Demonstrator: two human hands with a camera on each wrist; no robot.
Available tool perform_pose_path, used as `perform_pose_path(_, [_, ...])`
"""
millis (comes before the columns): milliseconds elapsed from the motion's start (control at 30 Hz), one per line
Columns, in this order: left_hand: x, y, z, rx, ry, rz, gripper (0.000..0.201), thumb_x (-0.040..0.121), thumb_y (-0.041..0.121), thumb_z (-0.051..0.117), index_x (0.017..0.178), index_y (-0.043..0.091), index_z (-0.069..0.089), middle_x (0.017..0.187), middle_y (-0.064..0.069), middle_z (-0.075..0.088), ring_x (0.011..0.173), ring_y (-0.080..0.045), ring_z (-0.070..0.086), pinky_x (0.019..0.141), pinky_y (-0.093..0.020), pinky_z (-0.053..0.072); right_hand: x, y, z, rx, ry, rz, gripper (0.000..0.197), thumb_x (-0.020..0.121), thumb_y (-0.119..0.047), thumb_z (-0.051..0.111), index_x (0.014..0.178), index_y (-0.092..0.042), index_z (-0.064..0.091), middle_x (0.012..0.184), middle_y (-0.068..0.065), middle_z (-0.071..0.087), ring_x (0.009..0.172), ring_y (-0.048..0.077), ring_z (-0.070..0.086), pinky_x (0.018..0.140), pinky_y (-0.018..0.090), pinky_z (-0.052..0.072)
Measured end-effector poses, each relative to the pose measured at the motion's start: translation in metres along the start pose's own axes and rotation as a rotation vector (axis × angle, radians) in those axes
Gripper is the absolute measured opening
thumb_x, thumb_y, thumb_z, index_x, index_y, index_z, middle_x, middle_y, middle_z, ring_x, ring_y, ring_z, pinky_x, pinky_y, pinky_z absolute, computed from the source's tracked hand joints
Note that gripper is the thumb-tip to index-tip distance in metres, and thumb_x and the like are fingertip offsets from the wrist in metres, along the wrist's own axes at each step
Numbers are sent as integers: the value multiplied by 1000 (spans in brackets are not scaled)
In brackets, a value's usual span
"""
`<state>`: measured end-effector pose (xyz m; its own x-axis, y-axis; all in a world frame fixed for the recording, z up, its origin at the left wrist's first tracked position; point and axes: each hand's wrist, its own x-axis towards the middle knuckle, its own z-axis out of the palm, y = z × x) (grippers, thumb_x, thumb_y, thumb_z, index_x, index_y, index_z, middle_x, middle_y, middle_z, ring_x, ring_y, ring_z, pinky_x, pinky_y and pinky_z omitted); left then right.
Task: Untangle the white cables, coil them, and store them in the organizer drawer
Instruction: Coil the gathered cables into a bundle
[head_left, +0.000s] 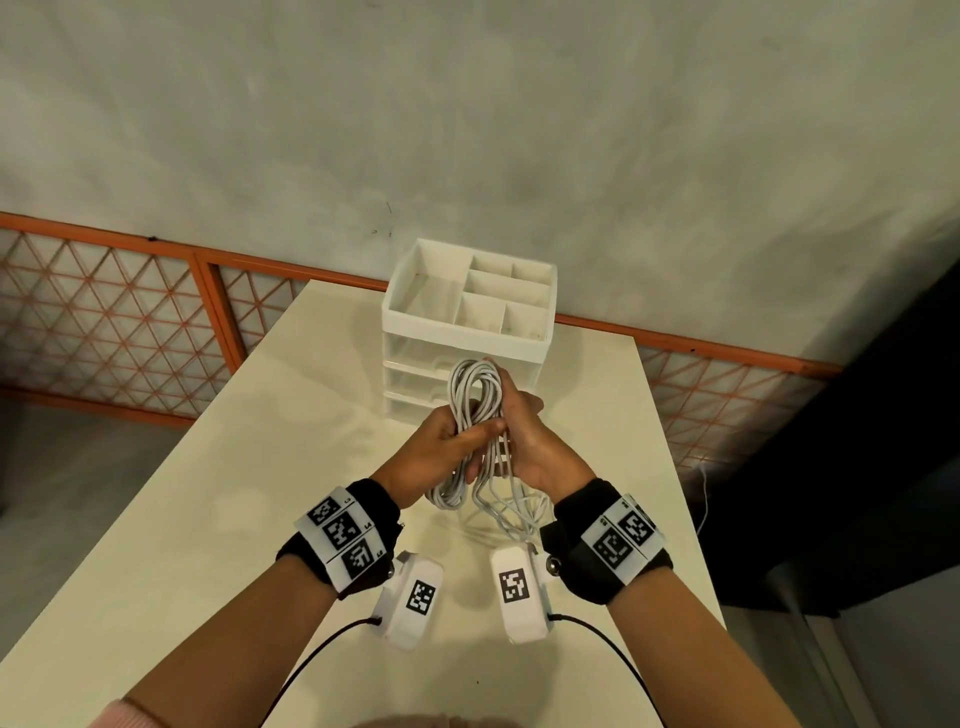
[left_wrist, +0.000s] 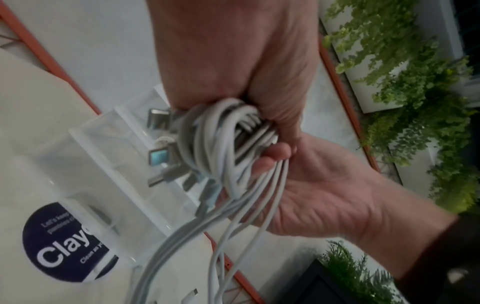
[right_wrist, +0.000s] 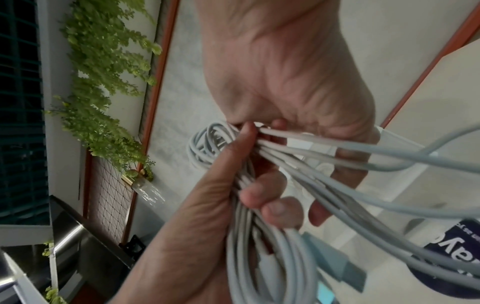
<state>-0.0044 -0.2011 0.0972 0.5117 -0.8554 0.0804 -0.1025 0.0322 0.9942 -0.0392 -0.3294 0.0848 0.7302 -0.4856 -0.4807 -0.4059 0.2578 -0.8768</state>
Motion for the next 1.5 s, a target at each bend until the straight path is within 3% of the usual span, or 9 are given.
perform_pose_path(100, [-2,0,0,-70,-42,-2,35,98,22,48,69,12,65,45,-4,46,43,-17,47,52,-23,46,-22,-6,0,-15,-174,-75,83,78,-80,36,100,-7,65,69,22,60,44,28,59,43,27,50])
perform_pose_path(267, [6,7,-16,-182,86,26,30,98,23,47,81,4,65,46,-3,38,43,-19,45,50,-26,45,-34,3,-4,-250,-247,-214,80,91,-66,3,103,-22,69,69,-2,67,69,19,64,78,38,54])
perform_pose_path(433, [8,2,-42,-135,205,3,32,97,27,50,78,9,68,45,-3,41,41,-17,45,51,-25,43,-41,-7,-19,-608,-299,-355,55,96,-60,30,82,-17,62,60,1,57,59,12,54,74,29,48])
perform_pose_path(600, [9,-2,-45,-159,300,13,32,97,29,49,80,12,70,46,-2,42,44,-17,45,50,-23,44,-36,-9,-21,-796,-227,-475,24,93,-43,54,100,-21,50,95,7,70,83,23,66,68,36,49])
perform_pose_path(700, [13,-5,-42,-213,410,24,36,97,29,49,82,4,70,46,-4,40,43,-16,41,49,-25,45,-41,-12,-13,-733,-145,-599,14,94,-34,56,99,-25,46,79,-2,67,68,6,62,63,22,47])
perform_pose_path(800, [17,-7,-39,-178,533,37,43,97,28,48,83,-10,60,45,-3,45,40,-17,45,44,-25,42,-47,-13,-2,-637,-115,-668,14,95,-26,56,101,-17,48,72,-6,64,61,0,58,61,7,40])
perform_pose_path(1000, [24,-13,-33,-194,682,89,39,96,25,47,79,-10,50,64,-18,54,50,-23,52,50,-29,44,-61,-22,11,-643,-252,-707,20,96,-20,54,114,-12,54,82,3,72,80,9,64,79,17,46])
perform_pose_path(1233, [25,0,-31,-395,708,25,20,97,18,44,83,6,49,61,-5,49,39,-7,49,39,-18,41,-64,-25,6,-751,-450,-542,40,101,-26,43,141,-27,43,73,-3,60,49,5,46,61,20,43])
perform_pose_path(1500, [26,4,-18,-679,713,-108,22,91,20,50,69,17,50,53,6,44,43,-7,39,45,-21,37,-62,-18,0,-955,-433,-540,39,102,-29,41,140,-32,44,72,0,51,67,6,46,69,12,38])
